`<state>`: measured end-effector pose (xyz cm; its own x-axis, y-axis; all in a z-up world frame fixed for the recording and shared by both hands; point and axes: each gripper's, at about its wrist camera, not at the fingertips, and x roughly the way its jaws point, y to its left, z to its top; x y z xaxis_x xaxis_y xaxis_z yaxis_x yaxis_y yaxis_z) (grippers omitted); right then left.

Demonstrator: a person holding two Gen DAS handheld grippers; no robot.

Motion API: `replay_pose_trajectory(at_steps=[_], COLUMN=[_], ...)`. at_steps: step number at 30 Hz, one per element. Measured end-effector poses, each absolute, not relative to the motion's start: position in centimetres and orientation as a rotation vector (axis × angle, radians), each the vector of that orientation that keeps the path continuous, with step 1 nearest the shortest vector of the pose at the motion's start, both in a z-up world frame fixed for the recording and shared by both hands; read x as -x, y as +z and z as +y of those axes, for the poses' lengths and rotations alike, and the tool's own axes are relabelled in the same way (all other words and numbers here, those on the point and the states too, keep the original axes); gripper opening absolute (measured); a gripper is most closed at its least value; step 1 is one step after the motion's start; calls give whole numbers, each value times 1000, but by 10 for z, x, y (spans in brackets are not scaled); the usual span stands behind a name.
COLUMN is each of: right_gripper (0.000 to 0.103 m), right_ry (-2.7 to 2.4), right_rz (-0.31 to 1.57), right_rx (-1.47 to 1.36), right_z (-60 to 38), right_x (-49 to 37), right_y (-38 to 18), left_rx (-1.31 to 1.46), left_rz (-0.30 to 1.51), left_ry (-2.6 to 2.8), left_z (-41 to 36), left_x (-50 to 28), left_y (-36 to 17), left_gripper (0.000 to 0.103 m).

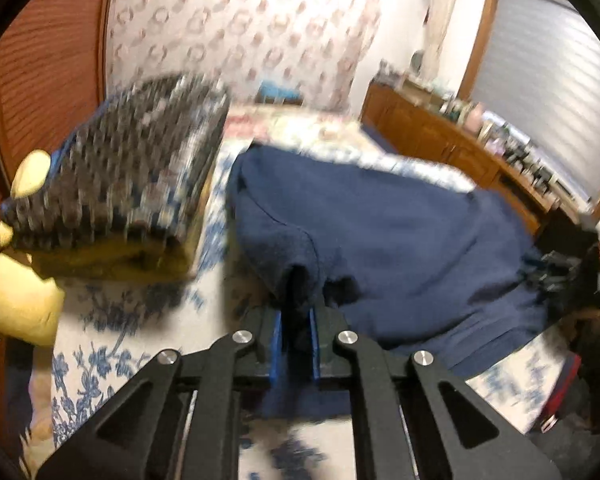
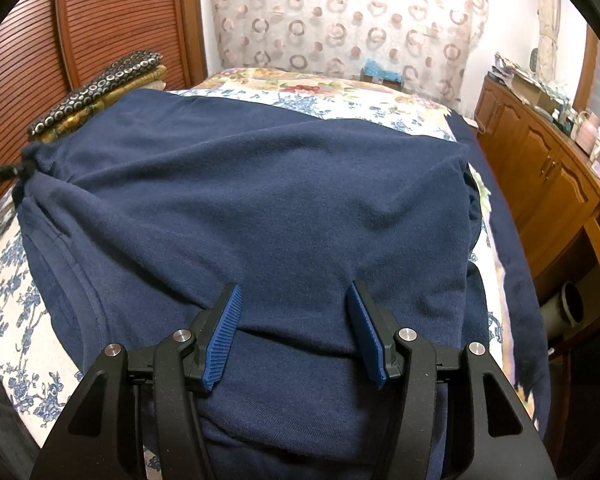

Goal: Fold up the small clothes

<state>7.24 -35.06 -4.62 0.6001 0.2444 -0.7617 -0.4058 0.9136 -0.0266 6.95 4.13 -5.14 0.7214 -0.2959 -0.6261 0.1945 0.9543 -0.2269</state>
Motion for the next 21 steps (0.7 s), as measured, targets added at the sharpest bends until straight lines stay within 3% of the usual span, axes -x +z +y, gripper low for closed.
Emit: replay_pose_trajectory(at_steps=[9,21], right_gripper=[56,55], right_ry=[383,331], right_rz=[835,687], right_rx=[191,103], right_z=[-354,-398], right_x=[-71,-44], right_y=[-41,20], left_rx=[119,12], left_rz=[592,540], left_ry=[-386,-634], left_z=[-1,-121], left_x=[-78,-110], left_y=[6,59], left_gripper=[6,6])
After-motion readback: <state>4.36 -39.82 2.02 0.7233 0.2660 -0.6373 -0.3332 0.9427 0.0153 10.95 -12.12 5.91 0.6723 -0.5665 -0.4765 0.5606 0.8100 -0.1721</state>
